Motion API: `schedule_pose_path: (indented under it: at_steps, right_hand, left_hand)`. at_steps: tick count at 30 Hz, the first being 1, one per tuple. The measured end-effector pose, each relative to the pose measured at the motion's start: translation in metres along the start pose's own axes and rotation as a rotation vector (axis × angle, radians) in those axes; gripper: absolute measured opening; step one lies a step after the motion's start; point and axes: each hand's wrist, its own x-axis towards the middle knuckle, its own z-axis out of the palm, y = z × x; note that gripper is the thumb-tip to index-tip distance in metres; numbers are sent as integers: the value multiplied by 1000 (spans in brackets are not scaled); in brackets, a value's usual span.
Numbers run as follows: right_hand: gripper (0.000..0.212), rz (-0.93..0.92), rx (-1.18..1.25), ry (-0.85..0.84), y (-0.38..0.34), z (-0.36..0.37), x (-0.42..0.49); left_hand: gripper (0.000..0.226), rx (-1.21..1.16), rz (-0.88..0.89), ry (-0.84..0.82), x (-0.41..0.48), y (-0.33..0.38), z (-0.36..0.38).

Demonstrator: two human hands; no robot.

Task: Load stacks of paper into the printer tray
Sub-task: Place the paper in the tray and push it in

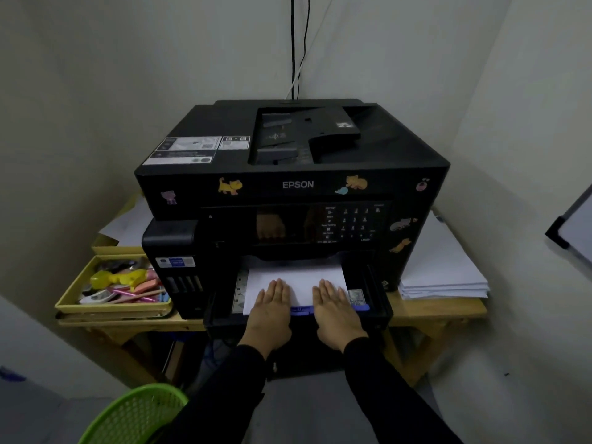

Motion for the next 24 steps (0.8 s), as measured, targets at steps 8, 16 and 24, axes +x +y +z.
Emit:
schedule_pose_path:
  at_steps: [8, 16, 24]
  right_hand:
    - [85, 237, 103, 85, 3, -7, 0]
    - [102, 801, 1393, 540, -23, 4, -21]
    - [84, 904, 1766, 569, -9, -7, 22]
  left_hand:
    - [94, -199, -223, 219, 5, 10, 5]
    - [99, -1377, -879, 422, -9, 36, 2]
    - [91, -1685, -822, 400, 15, 20, -13]
